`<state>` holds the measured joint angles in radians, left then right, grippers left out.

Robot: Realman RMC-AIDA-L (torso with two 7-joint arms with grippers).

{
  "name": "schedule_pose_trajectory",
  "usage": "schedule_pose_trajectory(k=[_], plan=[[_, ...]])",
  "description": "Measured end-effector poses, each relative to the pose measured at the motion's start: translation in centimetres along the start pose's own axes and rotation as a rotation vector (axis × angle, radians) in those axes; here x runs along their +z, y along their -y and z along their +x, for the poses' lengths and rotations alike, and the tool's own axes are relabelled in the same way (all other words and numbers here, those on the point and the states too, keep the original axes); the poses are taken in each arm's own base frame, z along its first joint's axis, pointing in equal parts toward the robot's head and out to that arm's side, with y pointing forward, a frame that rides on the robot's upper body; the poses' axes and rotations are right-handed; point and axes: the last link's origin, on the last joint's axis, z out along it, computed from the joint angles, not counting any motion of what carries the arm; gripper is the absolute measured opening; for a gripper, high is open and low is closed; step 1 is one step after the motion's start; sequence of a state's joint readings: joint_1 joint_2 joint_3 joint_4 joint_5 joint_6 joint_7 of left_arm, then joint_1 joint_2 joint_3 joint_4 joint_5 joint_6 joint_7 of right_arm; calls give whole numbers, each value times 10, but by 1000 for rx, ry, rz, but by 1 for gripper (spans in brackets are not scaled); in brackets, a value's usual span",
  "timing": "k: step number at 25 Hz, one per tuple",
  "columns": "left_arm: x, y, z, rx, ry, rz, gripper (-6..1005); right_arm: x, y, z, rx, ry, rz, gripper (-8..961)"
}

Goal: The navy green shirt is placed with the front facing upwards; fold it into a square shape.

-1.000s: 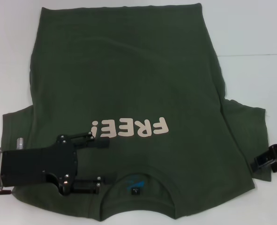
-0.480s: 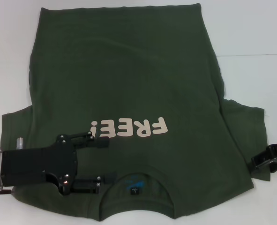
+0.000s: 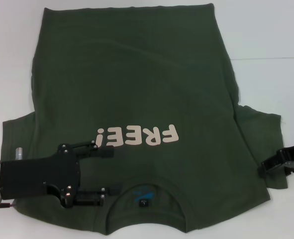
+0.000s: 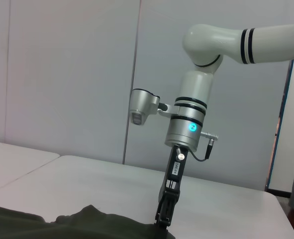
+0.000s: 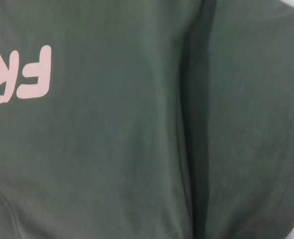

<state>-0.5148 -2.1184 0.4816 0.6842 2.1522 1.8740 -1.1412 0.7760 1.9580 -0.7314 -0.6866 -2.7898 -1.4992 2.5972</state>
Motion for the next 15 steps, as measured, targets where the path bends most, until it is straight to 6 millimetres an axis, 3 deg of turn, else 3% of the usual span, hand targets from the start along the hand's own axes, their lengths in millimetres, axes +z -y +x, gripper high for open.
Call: schedule_pose_trajectory(k=[3,11,15], plan=[[0,0,0,-1,0,1,828,1,-1,0,2,-1,3,725],[-1,0,-1,-2,0,5,828,0,-2,-2,-4,9,5,539],[-1,0,-1,-3,2,10,828,-3,-1,-3,-9,17,12,376]])
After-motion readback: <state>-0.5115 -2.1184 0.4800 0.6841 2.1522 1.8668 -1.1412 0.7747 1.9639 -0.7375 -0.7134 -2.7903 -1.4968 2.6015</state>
